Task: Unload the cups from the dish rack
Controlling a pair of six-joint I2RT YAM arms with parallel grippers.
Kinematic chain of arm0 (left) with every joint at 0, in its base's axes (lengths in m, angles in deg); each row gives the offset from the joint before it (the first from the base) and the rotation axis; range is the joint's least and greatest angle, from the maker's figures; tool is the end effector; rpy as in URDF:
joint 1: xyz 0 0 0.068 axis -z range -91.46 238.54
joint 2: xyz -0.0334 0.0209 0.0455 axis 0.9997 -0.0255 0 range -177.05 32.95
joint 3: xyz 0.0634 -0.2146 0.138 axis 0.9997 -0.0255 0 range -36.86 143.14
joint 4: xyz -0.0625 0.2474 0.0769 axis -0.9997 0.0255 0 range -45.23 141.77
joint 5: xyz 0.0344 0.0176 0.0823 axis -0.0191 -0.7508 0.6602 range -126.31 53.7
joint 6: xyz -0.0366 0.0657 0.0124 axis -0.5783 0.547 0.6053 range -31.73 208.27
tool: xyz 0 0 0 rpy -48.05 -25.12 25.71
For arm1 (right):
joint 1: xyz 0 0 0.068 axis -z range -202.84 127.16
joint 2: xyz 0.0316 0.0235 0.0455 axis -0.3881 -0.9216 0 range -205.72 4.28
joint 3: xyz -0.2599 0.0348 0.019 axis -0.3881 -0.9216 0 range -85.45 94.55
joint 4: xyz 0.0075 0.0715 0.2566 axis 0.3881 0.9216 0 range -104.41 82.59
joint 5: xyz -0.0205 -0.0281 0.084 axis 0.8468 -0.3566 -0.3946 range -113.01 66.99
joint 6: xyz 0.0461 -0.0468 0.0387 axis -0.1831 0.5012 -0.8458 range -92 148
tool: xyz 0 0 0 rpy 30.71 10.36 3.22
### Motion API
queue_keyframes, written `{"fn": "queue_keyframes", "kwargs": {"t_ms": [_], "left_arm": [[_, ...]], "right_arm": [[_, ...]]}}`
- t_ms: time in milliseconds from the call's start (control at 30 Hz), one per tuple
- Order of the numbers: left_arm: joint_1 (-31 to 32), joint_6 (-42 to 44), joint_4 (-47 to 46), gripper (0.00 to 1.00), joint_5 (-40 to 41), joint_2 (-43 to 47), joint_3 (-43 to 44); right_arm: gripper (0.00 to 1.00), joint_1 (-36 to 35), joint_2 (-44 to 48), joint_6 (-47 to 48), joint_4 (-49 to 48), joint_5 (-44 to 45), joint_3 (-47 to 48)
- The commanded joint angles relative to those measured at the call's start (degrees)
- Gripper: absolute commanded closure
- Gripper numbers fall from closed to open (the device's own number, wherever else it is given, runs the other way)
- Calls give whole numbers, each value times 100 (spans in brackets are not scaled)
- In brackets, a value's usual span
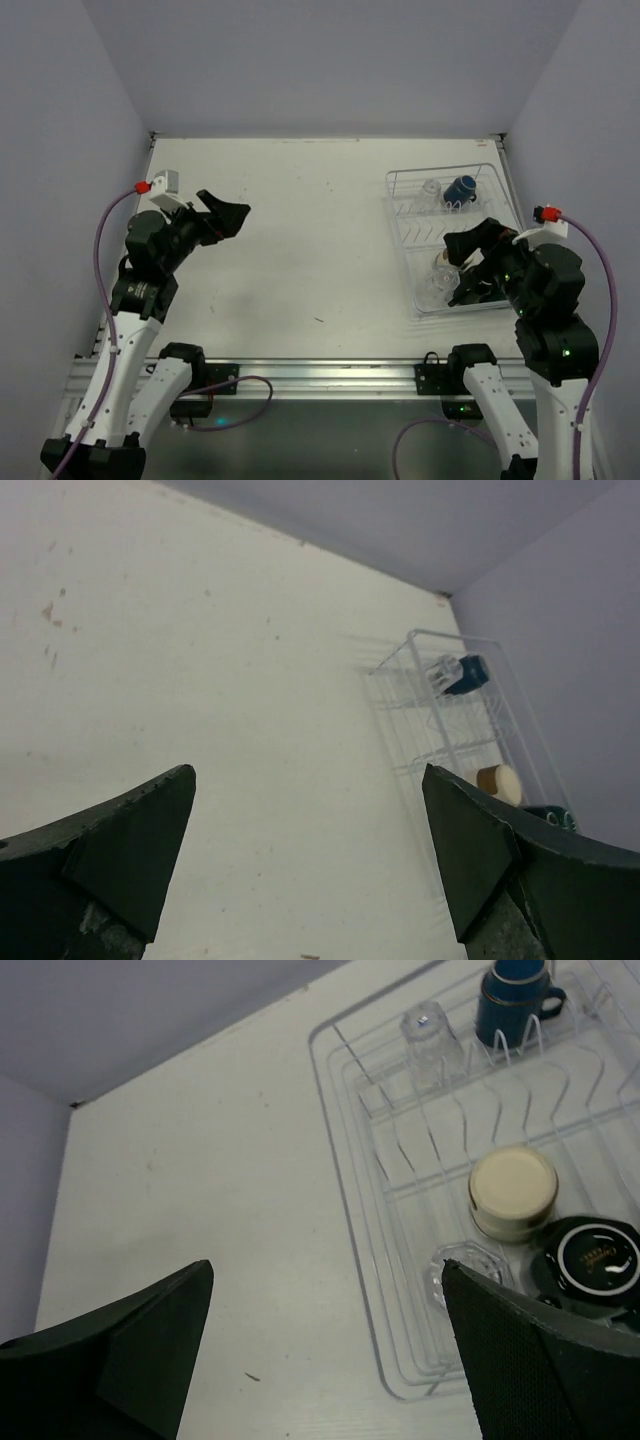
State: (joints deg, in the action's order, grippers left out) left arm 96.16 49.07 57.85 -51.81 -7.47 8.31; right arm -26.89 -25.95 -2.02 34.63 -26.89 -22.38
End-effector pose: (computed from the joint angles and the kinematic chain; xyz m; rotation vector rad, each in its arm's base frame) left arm 0.2022 -0.0445 0.3388 -0.2814 1.7613 -0.8296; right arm 0.1110 0.0124 0.3889 0.3756 1.8420 0.4742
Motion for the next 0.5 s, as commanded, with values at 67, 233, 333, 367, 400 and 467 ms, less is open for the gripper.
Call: {"fn": "queue_keyframes", "kwargs": {"t_ms": [67, 233, 333, 367, 400, 467], "left_arm": [[-6, 448, 1064, 0, -58, -229, 238], [-6, 519, 1232, 0, -57, -352, 379], [-6, 475, 1162, 0, -216, -326, 344], [-6, 449, 1118, 0, -251, -308, 283], [-6, 422, 1065, 0, -321, -299, 256], [-6, 405, 1012, 0, -374, -282, 195]], "right_arm": [[1, 28, -798, -57, 871, 846, 180], [1, 36, -1519, -241, 976, 635, 100], [1, 36, -1906, -136, 924, 730, 92], [1, 36, -1985, -136, 924, 826, 109], [1, 36, -2151, -75, 950, 906, 153], [1, 54, -2336, 101, 1028, 846, 232]]}}
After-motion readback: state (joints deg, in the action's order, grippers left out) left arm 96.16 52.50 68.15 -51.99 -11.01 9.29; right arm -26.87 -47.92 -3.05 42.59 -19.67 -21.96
